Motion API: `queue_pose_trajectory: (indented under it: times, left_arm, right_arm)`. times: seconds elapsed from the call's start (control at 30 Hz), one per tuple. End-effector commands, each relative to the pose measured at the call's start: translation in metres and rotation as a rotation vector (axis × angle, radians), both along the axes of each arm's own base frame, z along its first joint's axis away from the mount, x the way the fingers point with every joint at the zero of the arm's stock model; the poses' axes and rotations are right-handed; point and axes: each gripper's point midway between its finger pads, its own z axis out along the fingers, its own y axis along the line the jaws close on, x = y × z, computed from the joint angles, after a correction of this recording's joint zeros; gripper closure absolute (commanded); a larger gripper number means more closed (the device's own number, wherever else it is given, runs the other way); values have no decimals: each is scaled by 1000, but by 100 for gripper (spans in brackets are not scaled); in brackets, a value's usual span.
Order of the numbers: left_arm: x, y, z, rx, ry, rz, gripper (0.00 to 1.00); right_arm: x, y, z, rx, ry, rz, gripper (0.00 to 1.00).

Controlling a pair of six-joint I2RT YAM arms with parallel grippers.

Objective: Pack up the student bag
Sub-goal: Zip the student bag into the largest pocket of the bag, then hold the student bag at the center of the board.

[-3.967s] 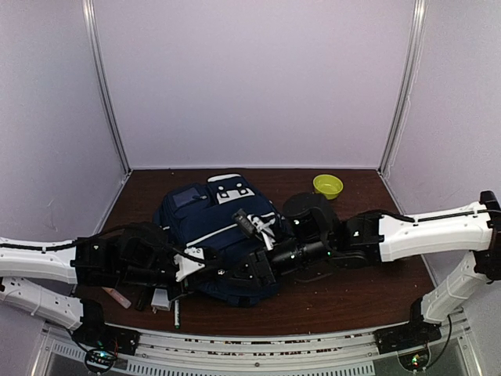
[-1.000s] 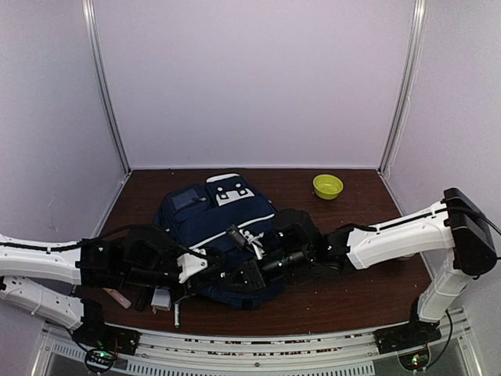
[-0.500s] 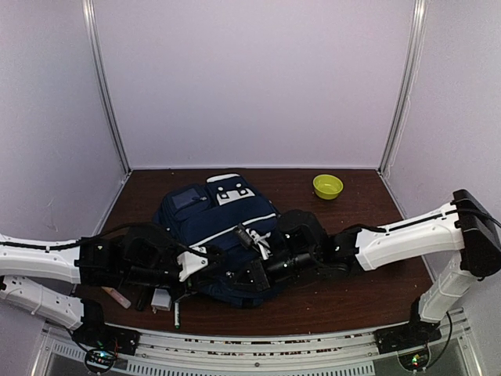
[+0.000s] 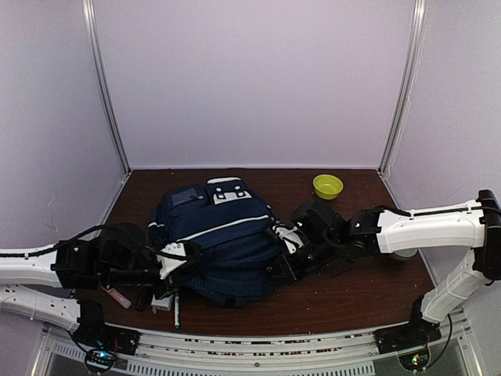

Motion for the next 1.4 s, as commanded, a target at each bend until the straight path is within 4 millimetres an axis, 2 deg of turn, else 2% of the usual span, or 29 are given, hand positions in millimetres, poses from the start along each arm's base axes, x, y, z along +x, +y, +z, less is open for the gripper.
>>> queue_pose_trajectory:
  times: [0.0,0.03,0.13,0.23,0.27,0.33,0.43,0.57,0.67,0.8,0.93,1.07,1.13,1.23,1.3,1.37]
  left_arm:
    - [19,14,71,-267,-135,137,100]
    - [20,19,74,-290,-143,157,100]
    - [24,26,72,-307,-143,203,100]
    - [18,20,69,-292,-85,173,57]
    - [16,16,70,-295,-63,159,49]
    - [9,5,75,-291,-5,120,39]
    - [-12,-22,93,-294,72,-7,26]
    - [-40,-68,103,-238,83,-169,23]
    - [-43,-98,88,-171,143,-200,24]
    - [-49,-114,59,-92,203,-188,33]
    - [-49,-109,25,16,210,-115,40]
    - [-49,-101,4,72,212,-56,45]
    - [-52,-101,-2,83,206,-51,56]
    - [-49,-98,-11,119,173,-17,83]
    - [-44,-94,-14,147,145,15,94]
    - [-38,-88,-13,157,107,46,100]
  right_arm:
    - [36,-76,-58,-270,-3,-118,100]
    - [41,-75,-60,-279,-10,-116,100]
    - [45,-55,-42,-213,-23,-75,100]
    - [40,-38,-11,-146,-61,-33,100]
    - [37,-35,-3,-131,-69,-21,100]
    - [31,-31,15,-98,-83,-5,100]
    - [14,-22,41,-22,-96,31,100]
    - [-17,-5,72,53,-124,106,100]
    - [-35,11,88,131,-130,154,100]
    - [-48,32,100,201,-131,195,100]
    - [-47,42,106,231,-144,196,100]
    - [-44,47,114,269,-154,183,100]
    - [-42,49,119,286,-157,174,100]
    - [-42,51,127,312,-155,169,100]
    - [-43,51,131,329,-148,172,100]
    - [-44,49,131,330,-146,173,100]
